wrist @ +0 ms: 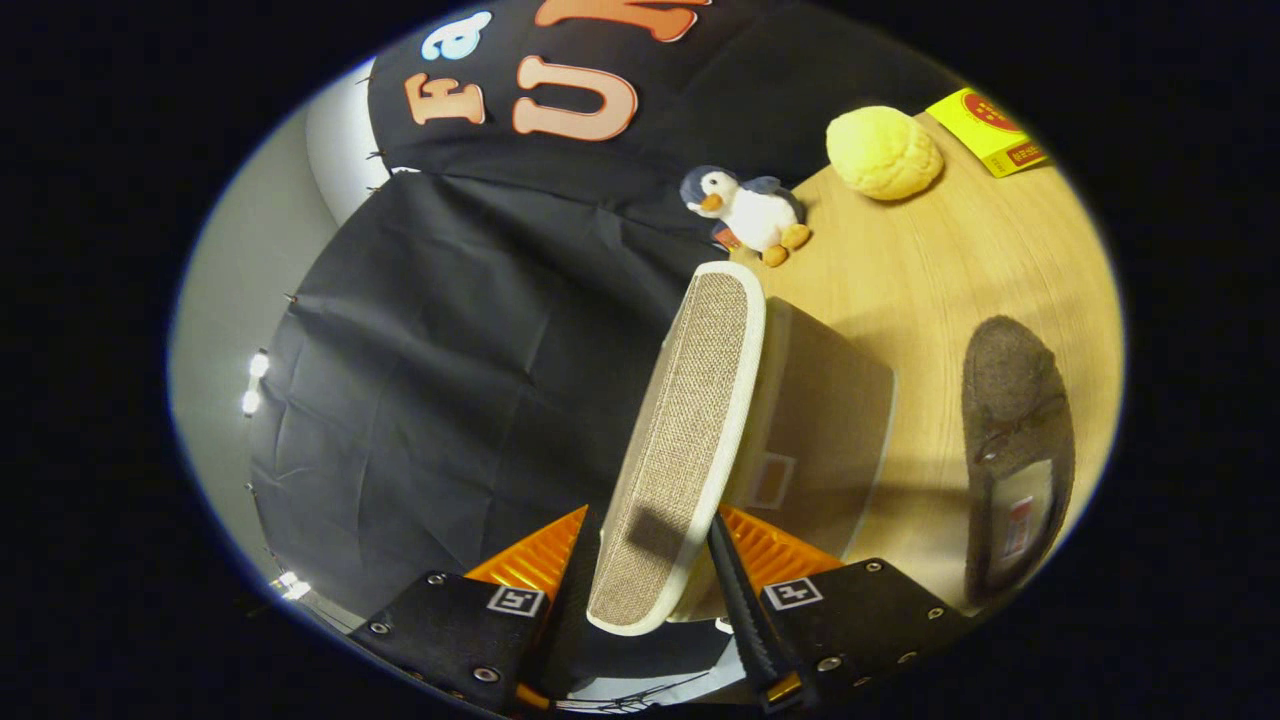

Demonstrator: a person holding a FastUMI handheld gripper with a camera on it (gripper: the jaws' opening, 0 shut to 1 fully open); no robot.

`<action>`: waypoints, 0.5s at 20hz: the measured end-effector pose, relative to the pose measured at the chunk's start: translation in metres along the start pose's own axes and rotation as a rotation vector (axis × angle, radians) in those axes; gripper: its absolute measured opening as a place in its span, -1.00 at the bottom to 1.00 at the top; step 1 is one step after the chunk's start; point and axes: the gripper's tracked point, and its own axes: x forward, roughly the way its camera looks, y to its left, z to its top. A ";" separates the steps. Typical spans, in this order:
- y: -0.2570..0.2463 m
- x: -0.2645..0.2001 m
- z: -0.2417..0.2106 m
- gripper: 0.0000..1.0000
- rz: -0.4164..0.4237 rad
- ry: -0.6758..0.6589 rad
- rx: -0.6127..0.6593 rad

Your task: Open the storage box then place both shoes into the box .Put the left shoe in first, then the right shoe, with the right side of both shoes facing outward in a uniform manner.

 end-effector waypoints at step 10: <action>0.101 0.061 0.018 0.10 0.091 0.006 -0.269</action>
